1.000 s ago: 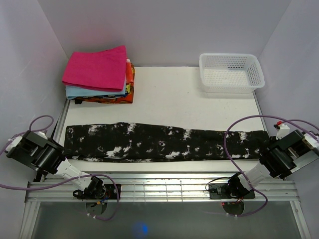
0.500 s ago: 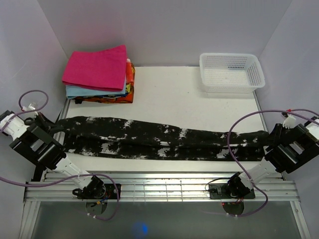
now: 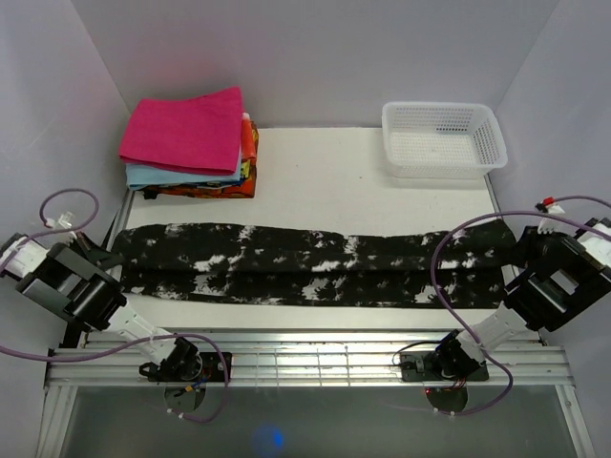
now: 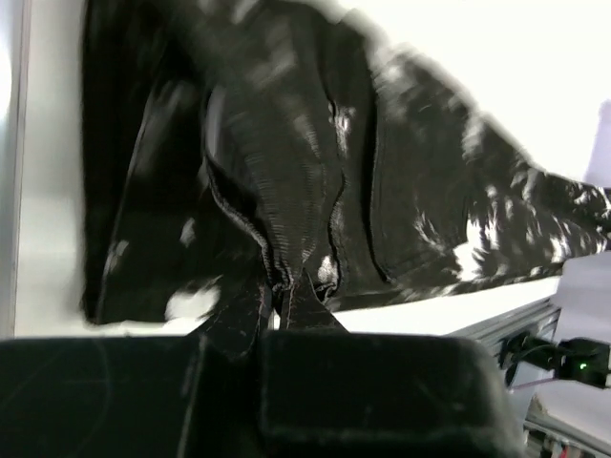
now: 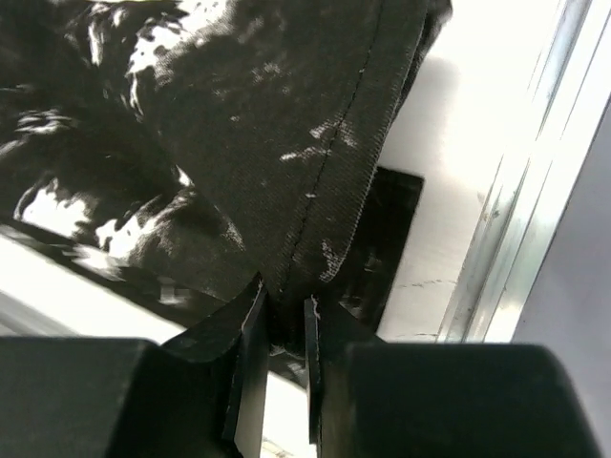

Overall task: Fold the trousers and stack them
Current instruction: Fold the trousers

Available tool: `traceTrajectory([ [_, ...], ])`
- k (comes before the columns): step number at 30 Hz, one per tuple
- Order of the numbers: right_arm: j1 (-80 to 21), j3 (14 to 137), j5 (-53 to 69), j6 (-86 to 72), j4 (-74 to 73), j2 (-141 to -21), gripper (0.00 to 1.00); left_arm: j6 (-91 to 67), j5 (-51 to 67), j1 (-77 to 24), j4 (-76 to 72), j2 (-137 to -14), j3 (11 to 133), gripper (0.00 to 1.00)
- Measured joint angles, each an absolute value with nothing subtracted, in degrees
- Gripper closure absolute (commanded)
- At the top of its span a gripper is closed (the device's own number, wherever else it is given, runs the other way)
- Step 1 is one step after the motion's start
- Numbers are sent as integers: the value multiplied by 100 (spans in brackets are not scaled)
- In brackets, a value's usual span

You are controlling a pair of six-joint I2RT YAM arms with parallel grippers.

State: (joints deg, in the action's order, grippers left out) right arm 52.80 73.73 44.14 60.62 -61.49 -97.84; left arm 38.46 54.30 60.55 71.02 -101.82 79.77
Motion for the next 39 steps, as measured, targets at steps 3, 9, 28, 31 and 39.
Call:
traceTrajectory([
  [3, 5374, 6541, 4036, 6335, -5531, -9800, 92, 4091, 4939, 6211, 6573, -10414, 7094, 100],
  [9, 5577, 5789, 3258, 6770, -4945, -9988, 92, 4274, 4263, 6381, 5898, -10930, 6517, 100],
  [28, 5623, 6488, 3146, 7052, -6615, -10195, 92, 4418, 4329, 6410, 7116, -10916, 7776, 100],
  [31, 5625, 6361, 3127, 7203, -6576, -10103, 92, 4429, 4226, 6412, 6989, -10914, 7717, 100],
  [39, 6163, 5439, 2526, 7277, -6088, -9870, 92, 4303, 3883, 6482, 6337, -10969, 7332, 100],
])
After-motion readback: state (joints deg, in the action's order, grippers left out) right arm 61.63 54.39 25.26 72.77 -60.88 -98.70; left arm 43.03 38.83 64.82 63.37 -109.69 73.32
